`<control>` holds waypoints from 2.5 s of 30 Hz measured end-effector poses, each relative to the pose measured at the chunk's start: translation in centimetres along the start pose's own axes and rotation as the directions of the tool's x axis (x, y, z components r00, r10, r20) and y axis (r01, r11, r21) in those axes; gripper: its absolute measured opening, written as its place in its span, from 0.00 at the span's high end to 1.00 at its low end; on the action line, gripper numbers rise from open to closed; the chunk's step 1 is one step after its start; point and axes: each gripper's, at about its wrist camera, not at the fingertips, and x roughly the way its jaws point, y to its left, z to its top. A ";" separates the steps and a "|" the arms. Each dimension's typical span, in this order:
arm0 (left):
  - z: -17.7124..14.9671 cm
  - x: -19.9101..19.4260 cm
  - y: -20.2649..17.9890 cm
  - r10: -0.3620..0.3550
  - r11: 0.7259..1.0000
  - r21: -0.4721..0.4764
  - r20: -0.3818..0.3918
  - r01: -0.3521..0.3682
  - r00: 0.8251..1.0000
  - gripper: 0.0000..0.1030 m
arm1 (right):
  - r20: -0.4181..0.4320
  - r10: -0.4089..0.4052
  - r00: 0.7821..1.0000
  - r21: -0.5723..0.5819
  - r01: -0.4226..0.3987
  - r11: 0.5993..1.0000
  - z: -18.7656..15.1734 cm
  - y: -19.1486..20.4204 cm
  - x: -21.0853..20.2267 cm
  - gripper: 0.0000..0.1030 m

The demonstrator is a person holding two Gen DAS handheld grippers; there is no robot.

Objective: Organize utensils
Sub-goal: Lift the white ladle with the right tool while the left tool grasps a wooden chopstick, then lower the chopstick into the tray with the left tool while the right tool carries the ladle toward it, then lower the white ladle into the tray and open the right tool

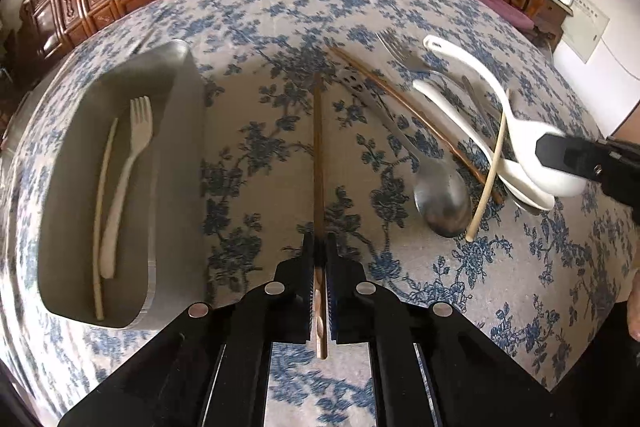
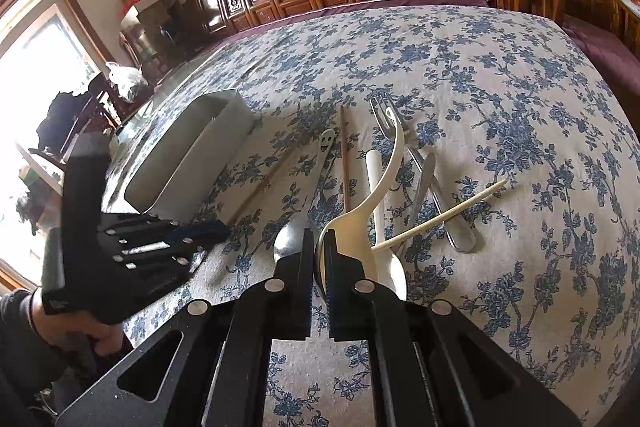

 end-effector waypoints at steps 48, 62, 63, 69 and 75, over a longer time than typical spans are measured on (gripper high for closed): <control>0.6 -3.9 12.8 0.078 0.994 -0.072 0.001 -0.078 0.997 0.94 | -0.005 0.069 0.998 -0.176 -0.069 0.982 1.9 10.7 1.7 0.94; 0.3 -7.2 15.8 0.082 0.991 -0.112 0.077 -0.074 0.994 0.80 | -0.023 0.125 0.992 -0.206 -0.127 0.970 4.2 15.4 4.5 0.94; 0.2 -7.4 16.0 0.082 0.991 -0.115 0.080 -0.073 0.993 0.80 | -0.025 0.132 0.991 -0.203 -0.135 0.970 4.4 15.7 4.8 0.94; -0.3 -7.7 16.9 0.028 0.993 -0.117 0.074 -0.019 0.997 0.80 | -0.030 0.148 0.988 -0.211 -0.151 0.966 5.2 17.7 5.9 0.94; -0.8 -6.6 16.0 -0.028 0.995 -0.092 0.042 0.031 0.999 0.80 | -0.033 0.147 0.989 -0.210 -0.151 0.966 5.3 17.9 6.5 0.94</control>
